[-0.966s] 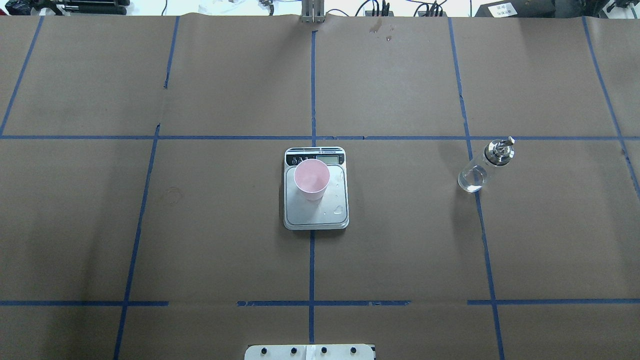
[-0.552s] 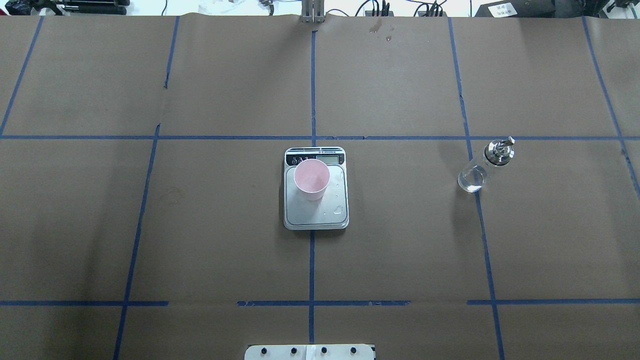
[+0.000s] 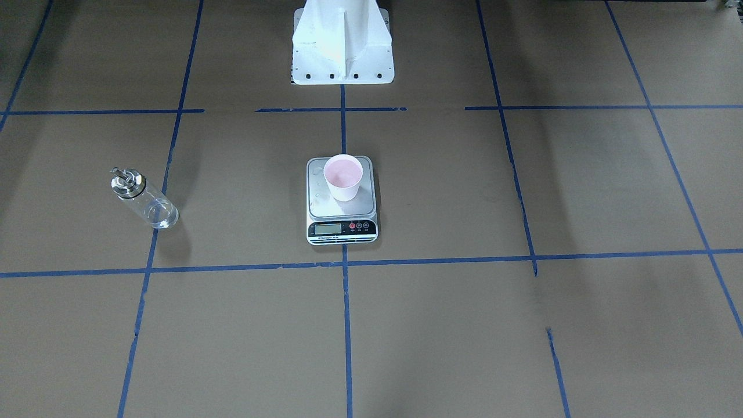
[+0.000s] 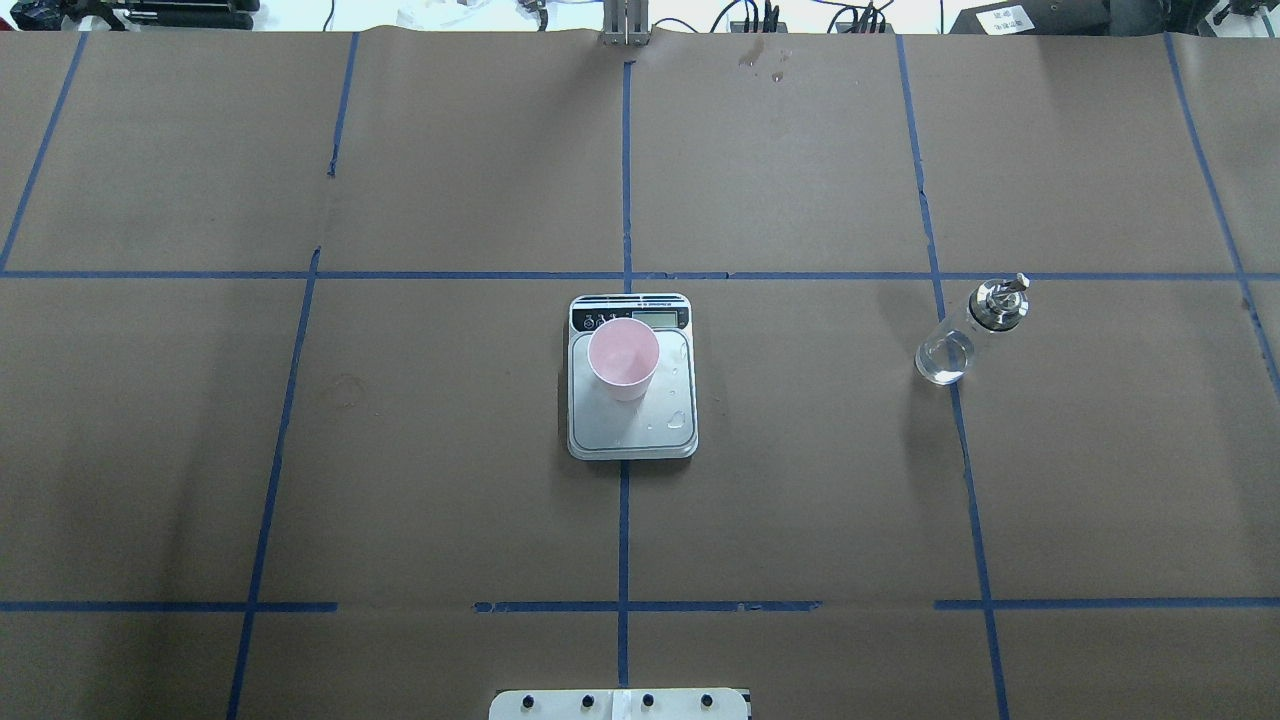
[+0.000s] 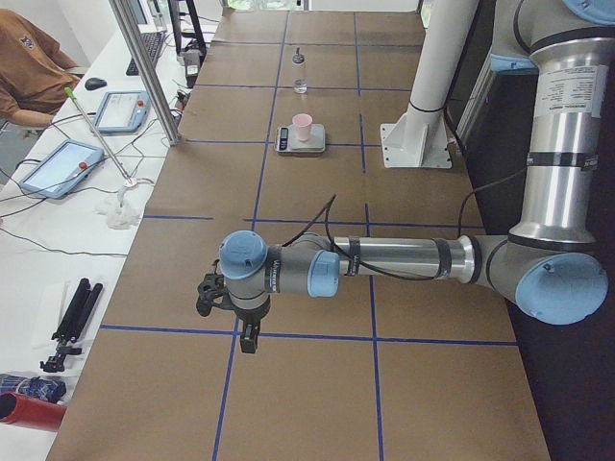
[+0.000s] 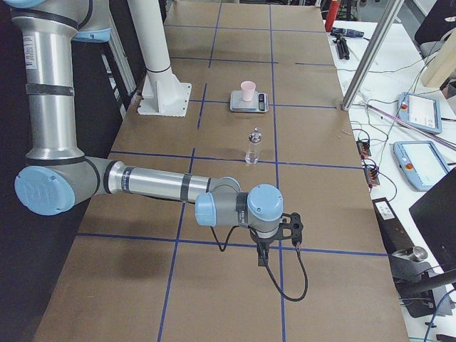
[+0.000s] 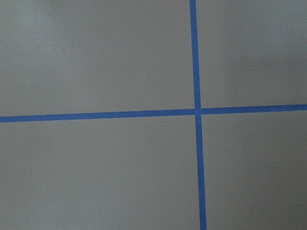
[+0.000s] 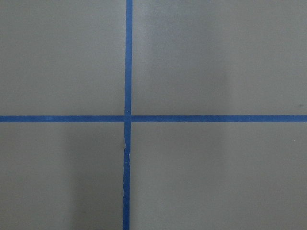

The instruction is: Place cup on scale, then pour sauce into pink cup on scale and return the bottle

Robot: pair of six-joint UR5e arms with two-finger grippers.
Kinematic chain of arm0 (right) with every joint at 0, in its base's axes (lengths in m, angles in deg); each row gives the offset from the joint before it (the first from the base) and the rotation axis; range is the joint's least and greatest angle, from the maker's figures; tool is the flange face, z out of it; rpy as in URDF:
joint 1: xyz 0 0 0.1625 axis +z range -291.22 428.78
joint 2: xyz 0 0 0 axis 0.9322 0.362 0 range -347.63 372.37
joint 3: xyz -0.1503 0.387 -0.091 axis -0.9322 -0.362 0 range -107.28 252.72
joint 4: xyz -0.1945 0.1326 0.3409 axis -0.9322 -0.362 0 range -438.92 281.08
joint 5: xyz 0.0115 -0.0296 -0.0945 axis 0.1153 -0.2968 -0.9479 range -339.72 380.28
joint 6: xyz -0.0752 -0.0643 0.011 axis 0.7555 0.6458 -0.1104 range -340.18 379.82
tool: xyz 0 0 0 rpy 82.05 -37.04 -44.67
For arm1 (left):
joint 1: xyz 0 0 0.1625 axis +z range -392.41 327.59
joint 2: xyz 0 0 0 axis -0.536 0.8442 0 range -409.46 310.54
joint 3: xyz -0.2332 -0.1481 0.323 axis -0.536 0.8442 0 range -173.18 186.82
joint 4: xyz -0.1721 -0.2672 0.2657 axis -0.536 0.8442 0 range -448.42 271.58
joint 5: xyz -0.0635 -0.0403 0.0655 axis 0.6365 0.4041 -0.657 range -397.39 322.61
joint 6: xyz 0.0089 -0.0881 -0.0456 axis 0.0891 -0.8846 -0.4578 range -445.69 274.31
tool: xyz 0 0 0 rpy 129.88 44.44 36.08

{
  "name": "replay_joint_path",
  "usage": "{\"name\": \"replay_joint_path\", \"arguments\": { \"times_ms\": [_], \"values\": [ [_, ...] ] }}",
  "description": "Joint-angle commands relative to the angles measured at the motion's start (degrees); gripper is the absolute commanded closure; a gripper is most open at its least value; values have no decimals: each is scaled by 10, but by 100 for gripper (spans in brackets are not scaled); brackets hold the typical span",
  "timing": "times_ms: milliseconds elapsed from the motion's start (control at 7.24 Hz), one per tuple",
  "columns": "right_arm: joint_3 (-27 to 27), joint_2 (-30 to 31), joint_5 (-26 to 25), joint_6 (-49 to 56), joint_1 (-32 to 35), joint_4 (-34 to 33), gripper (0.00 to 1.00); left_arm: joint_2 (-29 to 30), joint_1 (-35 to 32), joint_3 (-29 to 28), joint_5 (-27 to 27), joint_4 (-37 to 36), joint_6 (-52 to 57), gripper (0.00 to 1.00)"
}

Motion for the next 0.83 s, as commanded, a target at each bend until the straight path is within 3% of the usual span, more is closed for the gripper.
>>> {"name": "replay_joint_path", "arguments": {
  "times_ms": [0, 690],
  "values": [
    [1, 1, 6, 2, 0, 1, 0, 0, 0, 0, 0, 0, 0, 0],
    [2, 1, 7, 7, 0, 4, 0, 0, 0, 0, 0, 0, 1, 0]
  ]
}}
